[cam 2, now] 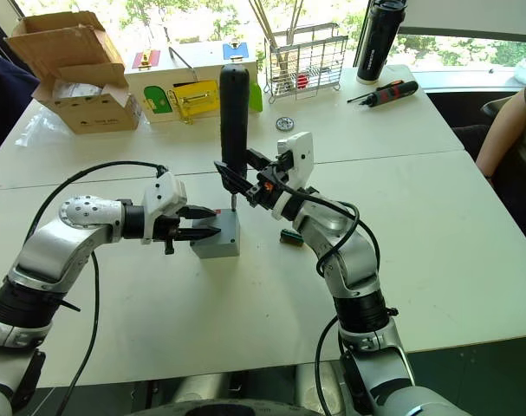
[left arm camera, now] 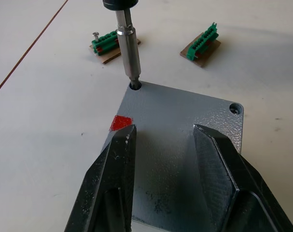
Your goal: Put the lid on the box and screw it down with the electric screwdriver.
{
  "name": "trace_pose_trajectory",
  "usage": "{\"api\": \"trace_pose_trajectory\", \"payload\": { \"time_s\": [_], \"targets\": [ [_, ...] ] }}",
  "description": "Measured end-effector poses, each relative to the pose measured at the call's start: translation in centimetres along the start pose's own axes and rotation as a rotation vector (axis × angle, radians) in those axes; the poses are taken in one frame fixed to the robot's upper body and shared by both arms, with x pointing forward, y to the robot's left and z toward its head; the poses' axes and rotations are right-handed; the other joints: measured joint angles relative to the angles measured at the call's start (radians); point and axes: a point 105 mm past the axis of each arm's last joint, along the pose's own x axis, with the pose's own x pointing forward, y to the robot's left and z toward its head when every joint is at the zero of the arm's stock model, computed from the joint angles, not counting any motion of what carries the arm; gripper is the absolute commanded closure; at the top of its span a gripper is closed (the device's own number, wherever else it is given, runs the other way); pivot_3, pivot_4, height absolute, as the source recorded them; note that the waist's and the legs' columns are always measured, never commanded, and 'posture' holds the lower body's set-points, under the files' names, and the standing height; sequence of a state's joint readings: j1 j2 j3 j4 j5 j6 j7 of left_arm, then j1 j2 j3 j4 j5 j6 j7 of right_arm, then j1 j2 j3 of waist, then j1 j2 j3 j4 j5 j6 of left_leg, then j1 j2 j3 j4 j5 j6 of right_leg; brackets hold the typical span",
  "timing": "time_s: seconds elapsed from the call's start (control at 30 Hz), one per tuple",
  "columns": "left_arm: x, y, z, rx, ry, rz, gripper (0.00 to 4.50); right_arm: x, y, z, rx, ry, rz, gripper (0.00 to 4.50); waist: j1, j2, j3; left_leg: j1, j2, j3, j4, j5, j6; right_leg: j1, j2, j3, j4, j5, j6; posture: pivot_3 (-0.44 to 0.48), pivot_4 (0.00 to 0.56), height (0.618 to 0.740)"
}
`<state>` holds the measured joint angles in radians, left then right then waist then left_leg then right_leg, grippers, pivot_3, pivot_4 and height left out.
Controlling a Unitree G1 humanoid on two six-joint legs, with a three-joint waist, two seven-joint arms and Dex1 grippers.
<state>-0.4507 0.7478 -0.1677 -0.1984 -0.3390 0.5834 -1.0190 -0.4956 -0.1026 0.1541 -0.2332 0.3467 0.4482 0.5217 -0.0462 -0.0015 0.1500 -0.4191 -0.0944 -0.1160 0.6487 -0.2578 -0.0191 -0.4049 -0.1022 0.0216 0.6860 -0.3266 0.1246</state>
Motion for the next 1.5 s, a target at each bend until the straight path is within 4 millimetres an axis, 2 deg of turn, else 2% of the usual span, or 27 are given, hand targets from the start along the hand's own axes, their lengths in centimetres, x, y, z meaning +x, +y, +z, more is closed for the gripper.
{"api": "trace_pose_trajectory", "payload": {
  "time_s": [0.23, 0.53, 0.8, 0.93, 1.5],
  "targets": [
    [0.0, 0.0, -0.5, -0.014, 0.007, 0.003, 2.63, 0.3, 0.9, -0.7, -0.043, 0.008, 0.023, 2.66, 0.000, 0.000, -0.002, 0.012, 0.000, 0.000, -0.004, -0.001, 0.001, 0.010, 0.000, 0.000, -0.002, 0.000, 0.000, 0.000, 0.150, 0.740],
    [0.1, 0.0, -0.8, -0.031, 0.010, 0.015, 2.63, 0.4, 1.7, -1.9, -0.106, 0.044, 0.041, 2.66, 0.000, -0.001, -0.016, 0.014, 0.002, 0.000, -0.005, -0.002, 0.003, 0.012, 0.002, 0.000, -0.002, 0.000, 0.000, 0.000, 0.150, 0.740],
    [0.3, -0.1, -1.1, -0.050, 0.017, 0.012, 2.63, 0.5, 0.3, -2.6, 0.014, 0.029, -0.031, 2.66, 0.002, -0.002, -0.019, 0.028, 0.002, 0.001, -0.013, -0.003, 0.004, 0.019, 0.002, 0.003, -0.006, 0.000, 0.000, 0.000, 0.150, 0.740],
    [0.3, -0.2, -1.1, -0.051, 0.017, 0.010, 2.63, 0.3, -0.2, -2.9, 0.044, 0.026, -0.048, 2.66, 0.002, -0.002, -0.022, 0.028, 0.003, 0.001, -0.016, -0.003, 0.004, 0.017, 0.002, 0.003, -0.005, 0.000, 0.000, 0.000, 0.150, 0.740],
    [0.5, -0.3, -1.1, -0.053, 0.014, 0.005, 2.63, 0.3, 0.4, -3.0, -0.010, 0.028, -0.018, 2.66, 0.002, -0.002, -0.024, 0.029, 0.003, 0.001, -0.016, -0.003, 0.003, 0.017, 0.003, 0.003, -0.006, 0.000, 0.000, 0.000, 0.150, 0.740]
  ]
}}
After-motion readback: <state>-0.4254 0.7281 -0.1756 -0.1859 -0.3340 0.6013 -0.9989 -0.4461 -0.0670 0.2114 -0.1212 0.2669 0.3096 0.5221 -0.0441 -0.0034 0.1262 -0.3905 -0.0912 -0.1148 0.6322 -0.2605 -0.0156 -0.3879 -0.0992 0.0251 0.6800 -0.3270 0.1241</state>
